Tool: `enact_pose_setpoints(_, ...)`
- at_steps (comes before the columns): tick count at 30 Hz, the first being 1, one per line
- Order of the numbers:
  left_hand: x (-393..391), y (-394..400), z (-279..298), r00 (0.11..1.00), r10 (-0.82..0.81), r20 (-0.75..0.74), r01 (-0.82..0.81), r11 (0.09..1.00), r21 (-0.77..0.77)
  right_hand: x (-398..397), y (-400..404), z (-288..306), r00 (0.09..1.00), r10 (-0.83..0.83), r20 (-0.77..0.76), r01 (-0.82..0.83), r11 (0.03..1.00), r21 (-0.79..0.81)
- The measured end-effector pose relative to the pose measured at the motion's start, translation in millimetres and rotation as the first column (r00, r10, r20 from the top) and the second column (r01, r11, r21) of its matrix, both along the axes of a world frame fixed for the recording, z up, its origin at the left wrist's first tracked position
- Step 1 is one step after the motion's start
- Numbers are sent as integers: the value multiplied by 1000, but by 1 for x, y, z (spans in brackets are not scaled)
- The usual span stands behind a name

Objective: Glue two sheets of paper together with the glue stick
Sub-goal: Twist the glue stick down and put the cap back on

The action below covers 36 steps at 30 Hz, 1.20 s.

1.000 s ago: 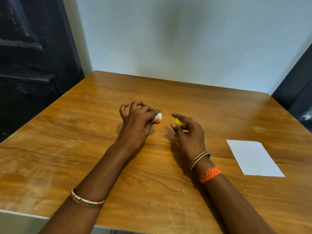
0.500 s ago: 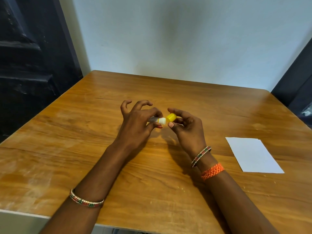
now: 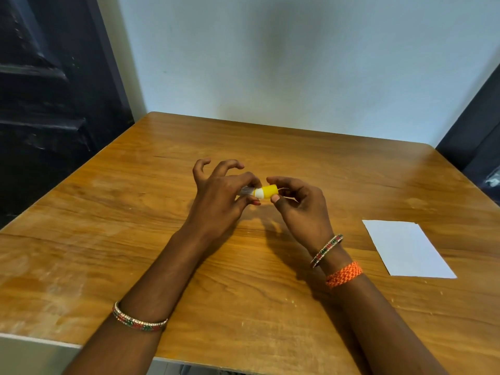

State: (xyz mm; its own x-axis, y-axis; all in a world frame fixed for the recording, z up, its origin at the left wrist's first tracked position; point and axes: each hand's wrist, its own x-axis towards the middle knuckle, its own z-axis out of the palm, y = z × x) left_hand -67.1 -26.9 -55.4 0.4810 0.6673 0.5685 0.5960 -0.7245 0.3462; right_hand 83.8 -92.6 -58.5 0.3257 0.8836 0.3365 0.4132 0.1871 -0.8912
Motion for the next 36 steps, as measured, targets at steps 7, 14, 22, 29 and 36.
enact_pose_setpoints(7, 0, -2, 3, 999, 35, 15, -35, 999, 18, 1, -1, 3, 999, 6, -44, -6, 1000, 12)
enact_pose_setpoints(14, 0, -5, 5, 999, 45, 13, -46, 997, 55, 4, -1, 4, 1000, 19, -20, -19, 1000, -13)
enact_pose_setpoints(22, 1, -10, 6, 998, 46, -38, -43, 997, 70, 9, -4, 4, 996, 39, 75, -35, 998, -46)
enact_pose_setpoints(29, 0, -5, 1, 998, 49, -34, -47, 998, 52, 8, -5, 4, 995, 59, 77, -57, 998, -38)
enact_pose_setpoints(36, 1, -2, -5, 996, 20, 90, -10, 994, -112, 10, -6, 4, 995, 70, 67, -69, 997, -18)
